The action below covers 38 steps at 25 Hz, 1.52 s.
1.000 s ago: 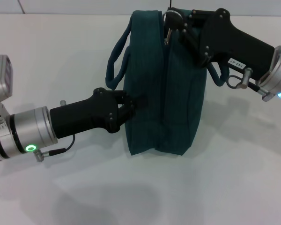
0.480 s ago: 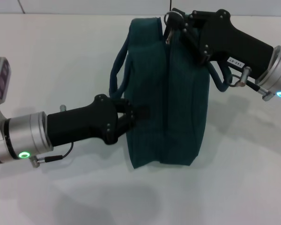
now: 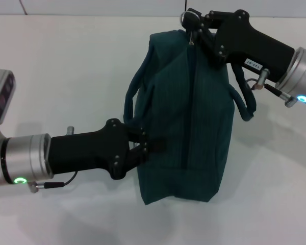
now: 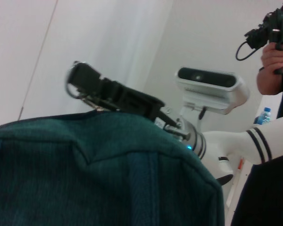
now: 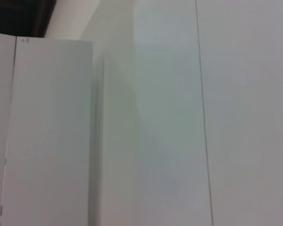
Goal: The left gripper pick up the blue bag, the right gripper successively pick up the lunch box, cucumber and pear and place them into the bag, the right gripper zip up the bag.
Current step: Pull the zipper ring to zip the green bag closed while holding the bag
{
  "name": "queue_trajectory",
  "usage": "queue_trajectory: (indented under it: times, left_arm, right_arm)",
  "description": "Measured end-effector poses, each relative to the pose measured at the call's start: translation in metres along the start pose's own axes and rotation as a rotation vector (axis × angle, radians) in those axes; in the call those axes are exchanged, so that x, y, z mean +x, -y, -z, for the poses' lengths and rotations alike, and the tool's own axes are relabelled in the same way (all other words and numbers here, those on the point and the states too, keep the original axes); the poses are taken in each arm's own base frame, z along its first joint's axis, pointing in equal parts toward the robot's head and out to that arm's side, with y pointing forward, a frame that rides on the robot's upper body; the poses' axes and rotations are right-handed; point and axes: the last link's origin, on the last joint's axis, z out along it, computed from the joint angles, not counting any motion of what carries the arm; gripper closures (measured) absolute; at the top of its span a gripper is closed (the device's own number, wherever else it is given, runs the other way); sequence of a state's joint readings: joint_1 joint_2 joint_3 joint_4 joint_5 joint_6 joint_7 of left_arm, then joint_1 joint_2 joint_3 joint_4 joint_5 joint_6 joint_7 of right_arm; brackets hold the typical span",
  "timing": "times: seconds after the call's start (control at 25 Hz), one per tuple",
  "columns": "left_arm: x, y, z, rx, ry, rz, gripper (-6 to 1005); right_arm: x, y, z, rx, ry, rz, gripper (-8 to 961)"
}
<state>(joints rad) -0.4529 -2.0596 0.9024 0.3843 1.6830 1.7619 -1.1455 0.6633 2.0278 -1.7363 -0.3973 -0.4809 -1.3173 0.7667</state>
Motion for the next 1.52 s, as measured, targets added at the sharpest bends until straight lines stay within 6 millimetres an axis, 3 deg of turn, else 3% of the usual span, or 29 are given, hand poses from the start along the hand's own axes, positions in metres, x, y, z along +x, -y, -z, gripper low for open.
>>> queue_trajectory:
  times: [0.72,1.08,1.52]
  left_arm:
    - [-0.006,-0.013,0.021,-0.032,0.031,-0.029,936]
    - [-0.012,0.004,0.038,0.191,-0.020,-0.035,936]
    - [-0.007,0.011,0.045,0.250,-0.031,-0.051,934]
  right_arm:
    - [0.006,0.007,0.001,0.045,-0.042,-0.117,932]
    - [0.001,0.009,0.008,0.079,0.030,-0.324,932]
    - [0.004,0.019,0.020,0.160,0.072,-0.468,930]
